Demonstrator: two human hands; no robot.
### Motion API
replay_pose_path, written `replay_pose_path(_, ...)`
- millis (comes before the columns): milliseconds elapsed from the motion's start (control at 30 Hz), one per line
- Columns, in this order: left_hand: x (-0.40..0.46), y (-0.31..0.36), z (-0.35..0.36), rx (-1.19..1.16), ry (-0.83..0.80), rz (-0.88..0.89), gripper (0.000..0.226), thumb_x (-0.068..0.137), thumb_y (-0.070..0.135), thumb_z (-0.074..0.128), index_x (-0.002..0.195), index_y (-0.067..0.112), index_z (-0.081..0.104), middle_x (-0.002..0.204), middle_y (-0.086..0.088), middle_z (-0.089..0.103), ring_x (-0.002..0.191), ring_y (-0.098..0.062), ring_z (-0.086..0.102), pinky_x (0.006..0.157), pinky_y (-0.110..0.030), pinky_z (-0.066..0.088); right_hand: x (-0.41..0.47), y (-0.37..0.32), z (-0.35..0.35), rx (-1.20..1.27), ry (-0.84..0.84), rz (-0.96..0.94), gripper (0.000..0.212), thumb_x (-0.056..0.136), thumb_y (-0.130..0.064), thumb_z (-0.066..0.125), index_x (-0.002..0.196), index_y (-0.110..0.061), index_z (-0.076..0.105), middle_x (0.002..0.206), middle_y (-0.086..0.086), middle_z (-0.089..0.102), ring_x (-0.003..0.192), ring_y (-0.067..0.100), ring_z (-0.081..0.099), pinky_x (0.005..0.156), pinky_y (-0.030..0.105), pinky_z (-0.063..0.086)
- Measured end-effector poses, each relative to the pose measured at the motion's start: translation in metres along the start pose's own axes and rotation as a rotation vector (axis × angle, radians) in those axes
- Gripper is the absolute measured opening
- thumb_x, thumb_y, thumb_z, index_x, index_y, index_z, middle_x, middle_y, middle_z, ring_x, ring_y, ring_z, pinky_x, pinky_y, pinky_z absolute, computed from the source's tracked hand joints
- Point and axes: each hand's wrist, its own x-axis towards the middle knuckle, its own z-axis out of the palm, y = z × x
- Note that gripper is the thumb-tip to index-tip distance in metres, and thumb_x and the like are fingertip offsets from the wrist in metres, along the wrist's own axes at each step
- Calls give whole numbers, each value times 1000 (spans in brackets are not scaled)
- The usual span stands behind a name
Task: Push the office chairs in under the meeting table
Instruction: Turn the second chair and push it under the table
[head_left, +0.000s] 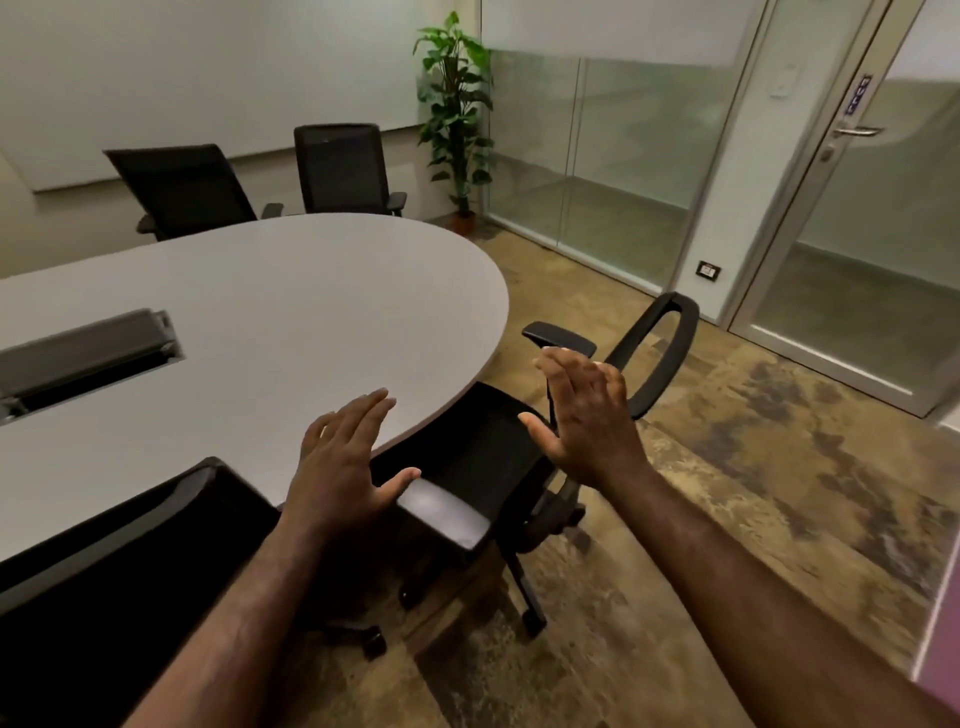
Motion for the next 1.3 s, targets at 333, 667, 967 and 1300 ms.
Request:
replay_pose_path(333, 90, 110, 64, 13, -8, -4, 86, 75, 65, 59, 145, 22, 35, 151, 0, 41, 135, -22, 41, 110, -44, 30, 11, 170, -32, -45, 28, 109, 62, 87, -48, 47, 138, -14, 39, 143, 8, 43, 130, 26, 38, 104, 51, 27)
replay_pose_path(667, 202, 135, 125, -35, 20, -4, 83, 78, 72, 49, 144, 22, 37, 149, 0, 43, 135, -20, 41, 110, -41, 29, 50, 283, -11, -91, 27, 152, 60, 86, -47, 50, 136, -14, 40, 142, 7, 43, 127, 27, 40, 102, 50, 27)
replay_pose_path(967, 319, 144, 190, -90, -17, 14, 82, 77, 70, 52, 143, 23, 39, 147, -1, 46, 134, -21, 43, 107, -42, 32, 120, 373, 14, -129, -1, 166, 58, 87, -47, 49, 135, -16, 42, 142, 6, 44, 127, 26, 41, 104, 50, 25)
replay_pose_path(1300, 410, 152, 244, -118, -69, -72, 82, 77, 71, 52, 142, 22, 41, 144, 0, 49, 130, -20, 46, 105, -37, 37, 197, 461, 66, -23, -15, 138, 57, 87, -47, 49, 134, -16, 41, 142, 5, 43, 126, 26, 40, 103, 51, 27)
